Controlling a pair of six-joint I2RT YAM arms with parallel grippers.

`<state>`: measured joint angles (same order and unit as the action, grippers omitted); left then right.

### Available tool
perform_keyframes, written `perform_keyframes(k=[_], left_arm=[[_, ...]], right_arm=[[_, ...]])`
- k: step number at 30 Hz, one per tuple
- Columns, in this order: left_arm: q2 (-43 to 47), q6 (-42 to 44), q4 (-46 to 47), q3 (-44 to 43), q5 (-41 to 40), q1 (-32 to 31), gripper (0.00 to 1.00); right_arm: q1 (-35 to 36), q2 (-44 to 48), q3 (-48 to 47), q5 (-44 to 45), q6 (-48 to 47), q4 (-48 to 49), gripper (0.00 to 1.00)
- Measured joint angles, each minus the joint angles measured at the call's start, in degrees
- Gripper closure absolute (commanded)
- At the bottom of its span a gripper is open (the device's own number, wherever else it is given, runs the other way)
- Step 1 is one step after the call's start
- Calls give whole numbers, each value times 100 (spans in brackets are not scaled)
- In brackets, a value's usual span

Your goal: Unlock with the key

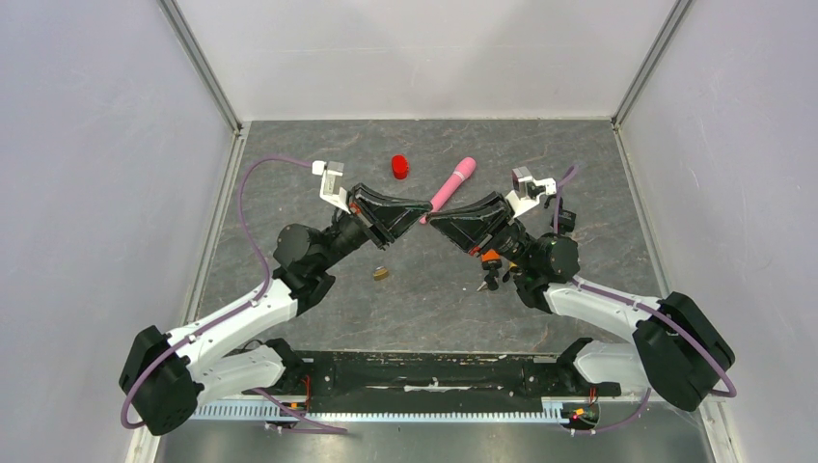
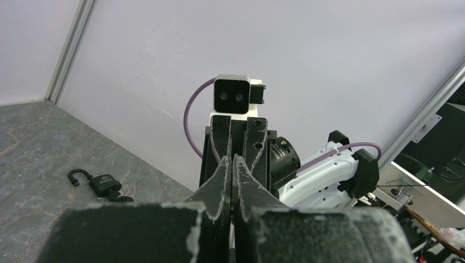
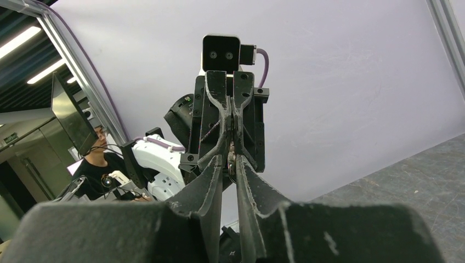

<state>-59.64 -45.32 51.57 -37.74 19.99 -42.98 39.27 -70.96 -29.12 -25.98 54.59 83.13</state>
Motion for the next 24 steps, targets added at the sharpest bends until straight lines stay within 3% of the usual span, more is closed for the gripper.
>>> perform_keyframes(k=[10, 16, 19, 24], left_arm=[[2, 111, -15, 24, -243, -111, 98], [2, 197, -26, 24, -369, -210, 98], [2, 236, -33, 24, -431, -254, 98], [31, 260, -87, 26, -505, -286, 97]], right_arm=[[0, 0, 0, 22, 52, 2, 78], [2, 0, 0, 44, 50, -28, 87], [2, 0, 0, 74, 35, -66, 100], [17, 2, 2, 105, 4, -96, 100]])
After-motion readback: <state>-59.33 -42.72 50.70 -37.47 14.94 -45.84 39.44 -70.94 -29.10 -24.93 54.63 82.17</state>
